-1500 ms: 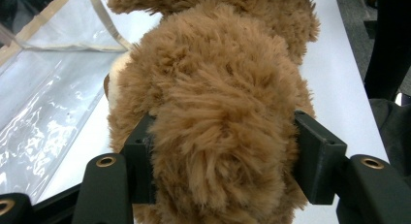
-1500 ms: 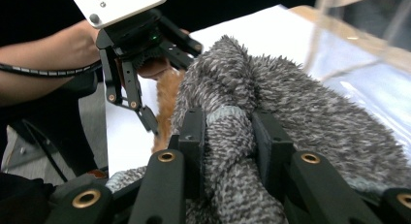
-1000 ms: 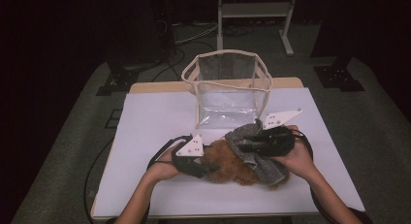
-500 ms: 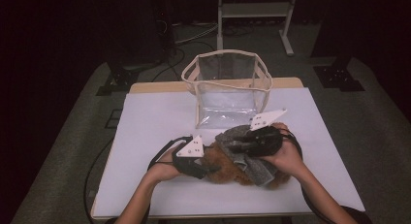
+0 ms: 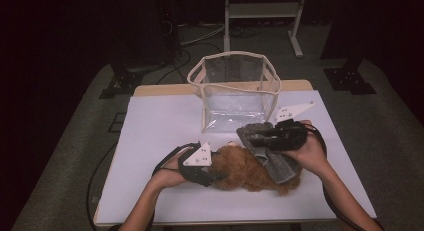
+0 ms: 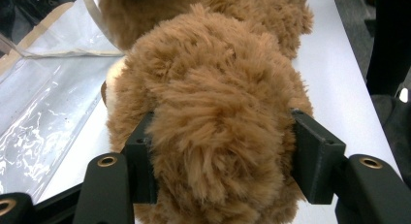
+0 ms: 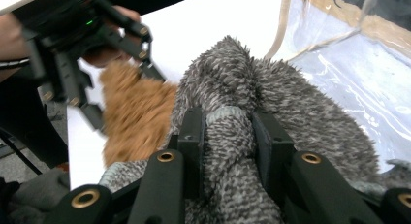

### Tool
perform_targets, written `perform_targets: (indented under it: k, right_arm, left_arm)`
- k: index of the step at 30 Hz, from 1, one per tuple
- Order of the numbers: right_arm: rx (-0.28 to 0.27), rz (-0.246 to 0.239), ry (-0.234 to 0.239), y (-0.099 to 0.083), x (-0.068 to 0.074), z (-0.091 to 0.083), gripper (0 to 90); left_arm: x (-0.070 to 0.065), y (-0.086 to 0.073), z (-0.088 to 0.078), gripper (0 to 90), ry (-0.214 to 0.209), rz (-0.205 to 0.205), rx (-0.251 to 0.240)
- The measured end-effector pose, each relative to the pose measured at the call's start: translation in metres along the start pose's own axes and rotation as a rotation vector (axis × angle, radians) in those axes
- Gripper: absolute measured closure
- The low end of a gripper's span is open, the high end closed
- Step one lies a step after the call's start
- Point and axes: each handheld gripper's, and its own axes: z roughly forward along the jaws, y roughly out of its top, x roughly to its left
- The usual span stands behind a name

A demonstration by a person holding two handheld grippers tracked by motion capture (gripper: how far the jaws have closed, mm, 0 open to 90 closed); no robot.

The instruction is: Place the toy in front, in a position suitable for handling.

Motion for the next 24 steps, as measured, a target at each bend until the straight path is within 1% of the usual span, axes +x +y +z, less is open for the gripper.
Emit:
perform_targets:
  k: [3,5,8,9,11,13,15,19,22,24]
  right_arm:
    - [0.021,0.011,-0.004,0.006,-0.009,0.010,67.8]
    - [0.032,0.030,-0.010,0.008,-0.016,0.014,67.7]
    - [0.039,0.069,-0.012,0.005,-0.028,0.017,67.8]
    - [0.045,0.082,-0.015,0.004,-0.031,0.017,67.8]
    - [0.036,0.102,-0.005,0.000,-0.034,0.016,67.8]
    - [0.036,0.106,-0.008,-0.003,-0.032,0.014,68.1]
    - [0.026,0.101,-0.009,-0.006,-0.028,0.010,68.1]
    - [0.000,0.101,-0.012,-0.013,-0.019,-0.003,68.1]
    - [-0.010,0.090,-0.013,-0.020,-0.013,-0.011,68.1]
    - [-0.013,0.087,-0.011,-0.025,-0.007,-0.016,68.0]
  left_arm:
    - [-0.001,0.000,-0.001,38.3,-0.004,0.006,0.005]
    - [-0.001,-0.001,-0.001,38.2,-0.007,0.007,0.002]
    - [-0.001,-0.001,-0.001,38.2,-0.010,0.004,0.002]
    - [-0.001,-0.001,-0.001,38.1,-0.009,0.002,0.000]
    - [-0.001,-0.001,0.000,38.0,-0.007,-0.001,0.000]
    - [0.000,-0.001,0.000,37.7,-0.004,-0.008,0.000]
    - [0.001,-0.002,-0.001,37.3,-0.004,-0.011,0.003]
    - [0.002,-0.002,-0.001,37.3,-0.003,-0.031,0.003]
    - [0.002,-0.002,0.000,37.3,0.003,-0.047,0.000]
    - [0.003,-0.002,0.000,37.3,0.005,-0.048,0.003]
